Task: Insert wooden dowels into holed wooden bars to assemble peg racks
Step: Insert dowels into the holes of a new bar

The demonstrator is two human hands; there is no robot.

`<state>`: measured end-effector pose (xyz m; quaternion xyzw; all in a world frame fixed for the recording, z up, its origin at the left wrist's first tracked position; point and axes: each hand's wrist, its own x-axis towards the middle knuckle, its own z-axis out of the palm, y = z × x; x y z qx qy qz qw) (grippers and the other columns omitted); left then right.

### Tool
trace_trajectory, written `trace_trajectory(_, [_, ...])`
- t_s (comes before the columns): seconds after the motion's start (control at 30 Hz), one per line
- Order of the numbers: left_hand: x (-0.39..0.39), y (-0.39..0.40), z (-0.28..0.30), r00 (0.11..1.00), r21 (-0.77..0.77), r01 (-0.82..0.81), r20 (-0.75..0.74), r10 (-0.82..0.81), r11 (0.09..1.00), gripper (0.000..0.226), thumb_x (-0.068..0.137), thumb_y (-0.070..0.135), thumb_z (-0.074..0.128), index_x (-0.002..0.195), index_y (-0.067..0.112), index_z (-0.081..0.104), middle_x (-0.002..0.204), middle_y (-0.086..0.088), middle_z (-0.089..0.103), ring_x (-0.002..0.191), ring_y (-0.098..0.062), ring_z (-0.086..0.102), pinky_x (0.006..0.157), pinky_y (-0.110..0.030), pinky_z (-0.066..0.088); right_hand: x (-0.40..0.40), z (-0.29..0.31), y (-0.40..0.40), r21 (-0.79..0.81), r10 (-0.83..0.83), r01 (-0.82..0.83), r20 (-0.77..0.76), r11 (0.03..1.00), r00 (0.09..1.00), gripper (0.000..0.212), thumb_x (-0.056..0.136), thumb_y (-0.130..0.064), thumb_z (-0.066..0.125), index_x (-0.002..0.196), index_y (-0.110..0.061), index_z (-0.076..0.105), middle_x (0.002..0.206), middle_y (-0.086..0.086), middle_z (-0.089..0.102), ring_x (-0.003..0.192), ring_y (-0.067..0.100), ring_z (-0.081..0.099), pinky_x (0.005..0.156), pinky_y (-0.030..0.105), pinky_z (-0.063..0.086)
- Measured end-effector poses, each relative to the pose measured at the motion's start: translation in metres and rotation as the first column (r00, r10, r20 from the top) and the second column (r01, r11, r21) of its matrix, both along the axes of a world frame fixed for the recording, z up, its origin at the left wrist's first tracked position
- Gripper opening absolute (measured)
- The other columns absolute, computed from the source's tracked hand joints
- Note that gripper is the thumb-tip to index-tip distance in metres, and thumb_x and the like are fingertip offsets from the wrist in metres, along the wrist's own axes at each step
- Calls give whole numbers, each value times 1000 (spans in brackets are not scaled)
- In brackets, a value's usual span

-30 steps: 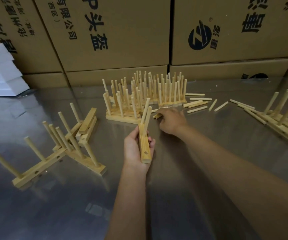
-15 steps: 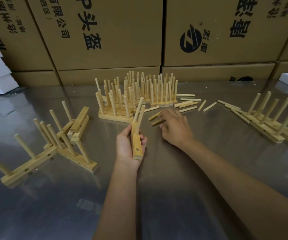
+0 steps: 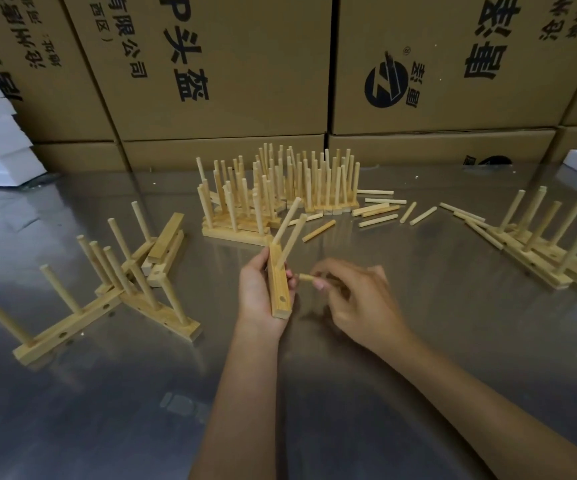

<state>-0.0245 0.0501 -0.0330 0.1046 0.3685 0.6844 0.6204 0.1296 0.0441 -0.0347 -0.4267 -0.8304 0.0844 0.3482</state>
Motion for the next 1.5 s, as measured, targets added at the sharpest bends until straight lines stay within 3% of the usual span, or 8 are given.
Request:
trace_trajectory(0.3, [5,-2,2,982,-74,70,-172,-82,995,23,99,38,55,90,17,59,54,2,46,44,-10,46,47,-24,34,1,26,-38,190,93,-124,168,974,981,14,90,-18,65,100,-23,73,85,-8,58,84,15,45,71,32,31])
trace_trajectory(0.47, [10,1,0,975,-91,53,-213,-71,994,27,98,40,56,109,16,60,60,0,44,49,-13,44,38,-21,34,1,30,-38,251,84,-139,216,958,973,11,89,-14,65,94,-20,73,85,-9,57,83,15,43,71,28,24])
trace_trajectory(0.93, [14,3,-4,963,-123,-86,-264,51,989,44,98,37,58,133,12,62,73,-6,52,53,-17,48,36,-21,38,-9,35,-40,189,52,-107,271,976,961,14,85,-13,59,80,-19,70,70,-13,48,76,7,20,68,26,13])
trace_trajectory(1.07, [15,2,-2,966,-99,-87,-251,60,991,43,100,38,55,135,13,60,74,-4,51,57,-17,49,35,-21,39,-5,35,-40,187,18,-65,241,980,970,14,85,-14,62,87,-22,73,76,-13,58,79,8,27,74,29,25])
trace_trajectory(1.2, [22,-1,-2,968,-49,-80,-244,66,996,44,102,35,49,131,4,61,116,-19,68,107,-35,68,96,-50,54,-14,30,-53,362,-112,26,218,932,969,34,78,-16,65,111,-22,69,119,-10,64,116,16,50,112,49,22])
trace_trajectory(1.3, [20,-4,0,973,-45,-118,-206,106,992,44,103,36,45,134,8,58,120,-17,66,110,-30,66,104,-50,48,-18,26,-57,533,-174,124,44,837,984,10,87,-23,64,96,-18,64,105,0,63,101,21,54,97,42,32])
trace_trajectory(1.4, [14,0,5,957,-102,-248,-183,227,963,35,104,32,44,135,19,56,96,-9,61,70,-20,59,73,-37,52,-15,22,-51,291,-262,223,101,931,960,36,95,-55,48,79,-24,58,76,-9,60,77,16,51,78,38,33])
trace_trajectory(1.5, [16,1,7,903,-119,-351,-304,303,929,24,106,29,41,125,33,56,111,-6,62,72,-17,59,65,-31,52,-18,5,-39,-52,-169,180,167,982,971,42,92,-67,39,76,-31,54,69,-15,57,77,9,48,75,34,31])
